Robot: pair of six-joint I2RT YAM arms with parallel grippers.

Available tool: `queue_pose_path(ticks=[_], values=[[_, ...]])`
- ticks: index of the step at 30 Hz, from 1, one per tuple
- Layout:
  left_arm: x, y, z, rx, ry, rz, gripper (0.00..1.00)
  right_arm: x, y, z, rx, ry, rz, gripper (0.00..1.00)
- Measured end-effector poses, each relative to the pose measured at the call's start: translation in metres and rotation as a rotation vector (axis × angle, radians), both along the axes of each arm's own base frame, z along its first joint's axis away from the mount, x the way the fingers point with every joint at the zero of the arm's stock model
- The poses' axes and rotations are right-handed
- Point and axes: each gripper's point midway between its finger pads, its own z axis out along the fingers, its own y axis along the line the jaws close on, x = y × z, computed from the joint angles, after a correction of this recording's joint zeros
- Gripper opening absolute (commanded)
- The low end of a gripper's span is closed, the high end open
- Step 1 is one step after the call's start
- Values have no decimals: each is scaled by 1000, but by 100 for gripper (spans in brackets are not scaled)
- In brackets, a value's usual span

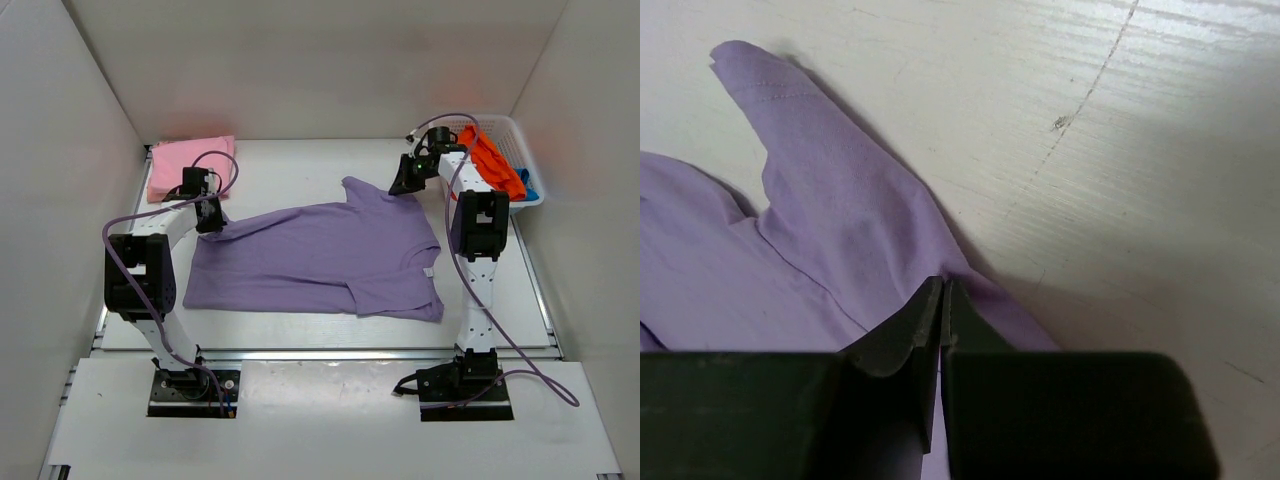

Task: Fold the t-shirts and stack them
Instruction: Grap the side of the flattened tshirt furthest away from the robot with both arms, then fold the other side of the tshirt into a rectangle

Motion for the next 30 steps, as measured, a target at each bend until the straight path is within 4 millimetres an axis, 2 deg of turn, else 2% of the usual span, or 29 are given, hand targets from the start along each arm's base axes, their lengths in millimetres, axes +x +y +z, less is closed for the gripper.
queue_pose_path(ticks=[9,12,15,21,24,27,30], values=[[4,1,4,-1,-11,2,2,-5,-2,-3,-9,24,2,0],[7,1,9,-2,-22,4,0,-7,-3,1,-13,16,7,0],[10,1,14,-6,-28,11,0,-20,-4,11,-18,21,10,0],[22,0,33,-32,-58,26,0,-59,-5,58,-26,-14,12,0],[23,-1,35,-35,-62,25,0,-78,-6,81,-35,-58,14,0],[20,0,32,-36,-46,30,0,-103,-5,89,-46,-74,18,0],[14,2,25,-35,-28,34,0,-133,-7,79,-50,-37,19,0]])
